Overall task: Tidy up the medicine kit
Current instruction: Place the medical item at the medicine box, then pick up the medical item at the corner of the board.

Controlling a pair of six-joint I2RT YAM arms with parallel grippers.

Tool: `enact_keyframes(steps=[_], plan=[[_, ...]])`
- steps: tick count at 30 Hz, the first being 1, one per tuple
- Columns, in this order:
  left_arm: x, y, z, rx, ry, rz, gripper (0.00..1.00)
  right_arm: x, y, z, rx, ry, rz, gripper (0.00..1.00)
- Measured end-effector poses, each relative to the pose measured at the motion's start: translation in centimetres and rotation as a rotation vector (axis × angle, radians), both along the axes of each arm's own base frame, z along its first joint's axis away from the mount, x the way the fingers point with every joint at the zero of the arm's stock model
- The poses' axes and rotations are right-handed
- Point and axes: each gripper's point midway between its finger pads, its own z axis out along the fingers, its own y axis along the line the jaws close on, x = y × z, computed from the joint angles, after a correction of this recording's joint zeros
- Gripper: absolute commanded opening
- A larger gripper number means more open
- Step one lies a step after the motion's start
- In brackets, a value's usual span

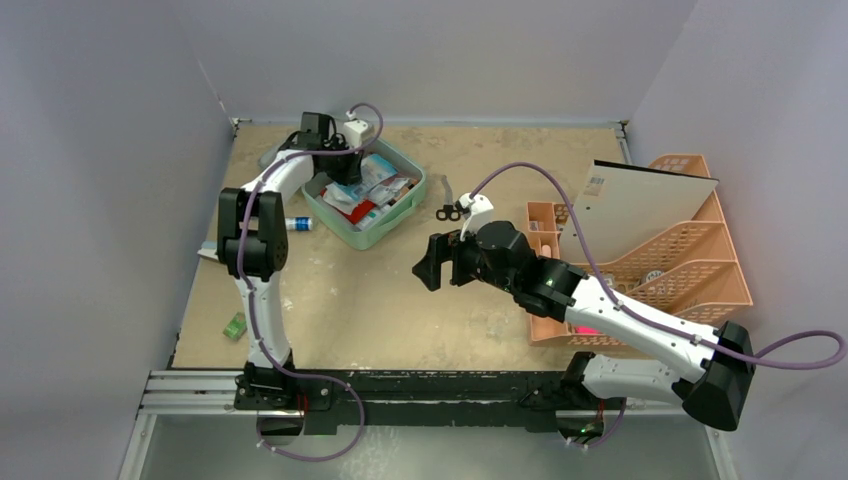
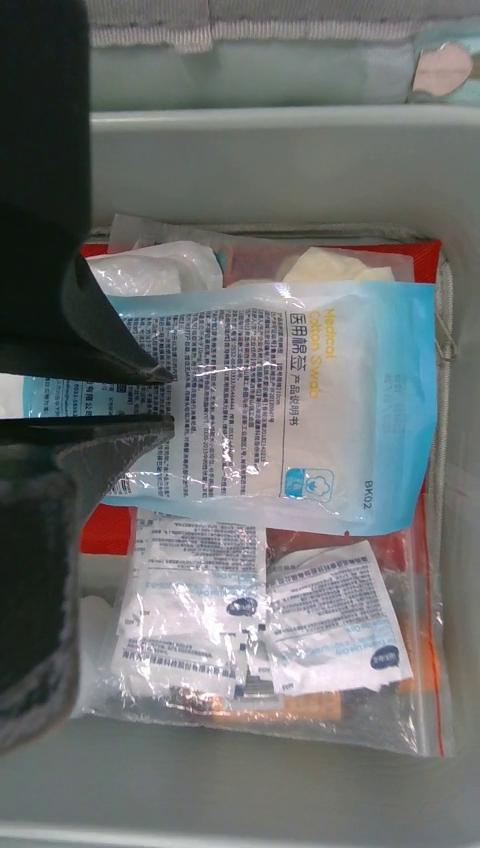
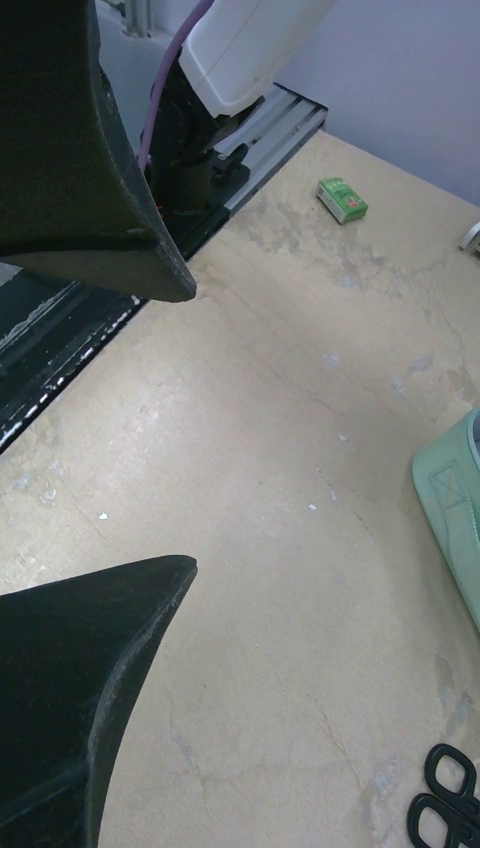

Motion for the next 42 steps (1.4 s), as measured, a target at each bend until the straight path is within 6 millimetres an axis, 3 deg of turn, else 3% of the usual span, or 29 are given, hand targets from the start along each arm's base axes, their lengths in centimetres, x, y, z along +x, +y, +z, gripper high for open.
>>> enact_keyframes(steps=[5,8,11,14,16,18,26,31,35,38,42], plan=[[-0.1,-0.3,2.6,-0.031,-0.031,0.009,0.27,0.0,0.0,0.0,0.000,0.000,0.000,0.99],[-0.2,-0.6,5.7,-0.063,-0.076,0.017,0.34,0.0,0.0,0.0,0.001,0.000,0.000,0.99],[-1.0,-1.1,9.9,-0.115,-0.132,0.027,0.48,0.0,0.0,0.0,0.003,0.001,-0.001,0.99],[-3.1,-1.4,12.9,-0.172,-0.165,0.040,0.52,0.0,0.1,-0.1,0.005,0.004,-0.003,0.99],[-5.0,-1.5,14.1,-0.206,-0.167,0.057,0.66,0.0,0.0,-0.2,0.005,0.004,-0.004,0.99],[-6.5,-1.4,14.8,-0.229,-0.159,0.082,0.73,0.0,0.1,-0.2,0.005,0.004,-0.003,0.99],[-11.7,-0.1,15.0,-0.283,-0.111,0.241,0.82,-0.1,0.3,0.0,0.020,0.000,0.008,0.99],[-15.4,2.4,16.0,-0.311,-0.146,0.448,0.84,-0.2,0.4,-0.3,0.019,0.005,0.015,0.99],[-16.6,4.7,16.2,-0.331,-0.145,0.650,0.85,-0.3,0.6,-0.6,0.018,0.014,0.028,0.99],[-17.5,7.2,15.3,-0.347,-0.116,0.875,0.86,-0.2,0.9,-0.8,0.019,0.016,0.032,0.99],[-19.7,10.7,12.5,-0.325,-0.054,1.196,0.84,-0.3,1.3,-1.3,0.014,0.028,0.046,0.99]])
